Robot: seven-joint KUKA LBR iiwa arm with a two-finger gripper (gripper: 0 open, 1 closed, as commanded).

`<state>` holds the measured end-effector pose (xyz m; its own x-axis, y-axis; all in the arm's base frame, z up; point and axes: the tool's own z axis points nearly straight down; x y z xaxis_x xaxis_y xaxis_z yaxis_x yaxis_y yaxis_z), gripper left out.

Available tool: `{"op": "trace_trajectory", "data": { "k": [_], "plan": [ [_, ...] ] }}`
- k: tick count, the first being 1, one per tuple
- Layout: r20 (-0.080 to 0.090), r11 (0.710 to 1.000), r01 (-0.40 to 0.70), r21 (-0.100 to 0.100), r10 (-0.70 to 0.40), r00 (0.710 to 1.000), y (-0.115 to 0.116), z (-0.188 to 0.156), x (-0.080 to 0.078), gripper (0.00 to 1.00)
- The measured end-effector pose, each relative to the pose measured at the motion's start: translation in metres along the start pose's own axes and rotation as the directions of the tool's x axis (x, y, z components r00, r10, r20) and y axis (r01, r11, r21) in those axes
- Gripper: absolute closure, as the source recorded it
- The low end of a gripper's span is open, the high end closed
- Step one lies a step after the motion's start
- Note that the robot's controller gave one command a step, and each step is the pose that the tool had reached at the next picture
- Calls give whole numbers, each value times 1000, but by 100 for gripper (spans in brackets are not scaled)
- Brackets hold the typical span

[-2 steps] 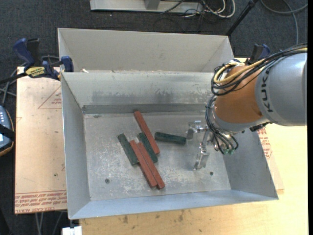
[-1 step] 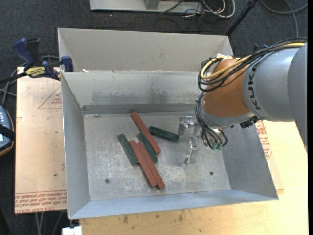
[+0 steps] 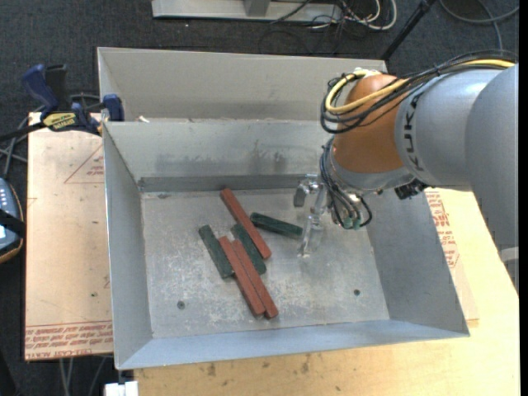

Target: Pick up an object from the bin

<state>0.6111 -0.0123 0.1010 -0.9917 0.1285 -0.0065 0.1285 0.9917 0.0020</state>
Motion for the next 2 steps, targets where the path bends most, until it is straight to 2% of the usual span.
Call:
{"op": "trace_trajectory", "data": {
  "k": [1, 2],
  "plan": [
    [-6, 998, 64, 0, -64, 998, 32, 32, 3, 0],
    [-1, 997, -71, 1, 71, 997, 41, 30, -10, 100]
  ]
}}
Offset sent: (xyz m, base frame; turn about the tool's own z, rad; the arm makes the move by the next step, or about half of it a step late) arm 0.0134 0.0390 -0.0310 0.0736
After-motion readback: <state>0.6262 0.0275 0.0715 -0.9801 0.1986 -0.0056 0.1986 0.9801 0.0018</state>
